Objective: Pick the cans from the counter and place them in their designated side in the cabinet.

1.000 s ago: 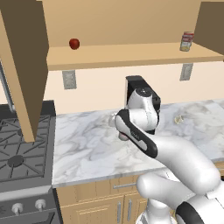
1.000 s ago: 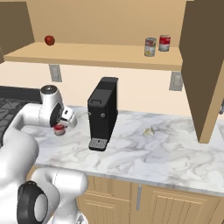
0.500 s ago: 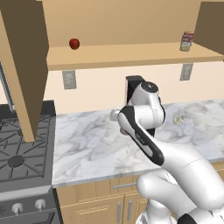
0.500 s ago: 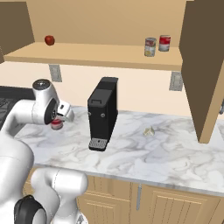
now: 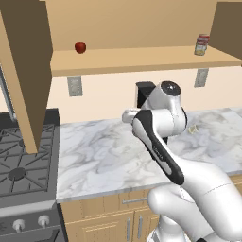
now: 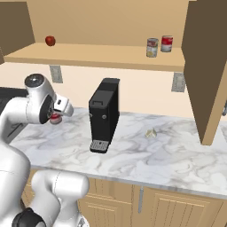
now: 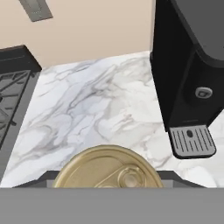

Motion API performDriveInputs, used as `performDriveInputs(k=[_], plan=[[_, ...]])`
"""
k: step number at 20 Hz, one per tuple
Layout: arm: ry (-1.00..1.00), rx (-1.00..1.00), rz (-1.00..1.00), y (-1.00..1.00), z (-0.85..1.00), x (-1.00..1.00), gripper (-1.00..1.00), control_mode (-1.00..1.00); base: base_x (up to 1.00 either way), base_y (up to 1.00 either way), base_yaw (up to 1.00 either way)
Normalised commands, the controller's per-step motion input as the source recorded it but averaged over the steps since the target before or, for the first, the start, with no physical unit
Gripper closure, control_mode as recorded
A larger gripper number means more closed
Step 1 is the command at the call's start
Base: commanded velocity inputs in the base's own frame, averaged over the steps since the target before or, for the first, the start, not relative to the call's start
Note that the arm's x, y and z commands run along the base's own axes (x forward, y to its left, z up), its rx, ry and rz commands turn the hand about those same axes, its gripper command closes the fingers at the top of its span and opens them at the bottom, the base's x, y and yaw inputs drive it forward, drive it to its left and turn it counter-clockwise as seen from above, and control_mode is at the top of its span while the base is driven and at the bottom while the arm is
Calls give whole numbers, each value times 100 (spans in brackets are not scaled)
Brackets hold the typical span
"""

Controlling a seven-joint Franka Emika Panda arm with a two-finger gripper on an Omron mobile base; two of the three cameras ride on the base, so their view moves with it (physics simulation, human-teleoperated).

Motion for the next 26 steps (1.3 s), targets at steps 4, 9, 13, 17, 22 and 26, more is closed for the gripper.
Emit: performDriveInputs(k=[4, 9, 13, 17, 22, 26], plan=[[-17, 0, 0, -13, 34, -13, 100, -100, 0, 0, 0], [-19, -1, 0, -17, 27, -16, 100, -100, 0, 0, 0], [-21, -1, 0, -21, 24, -18, 100, -100, 0, 0, 0], [-21, 0, 0, -21, 29, -16, 100, -100, 0, 0, 0], [-3, 0, 0, -19, 39, -14, 100, -100, 0, 0, 0], [6, 0, 0, -18, 36, -15, 100, -100, 0, 0, 0]])
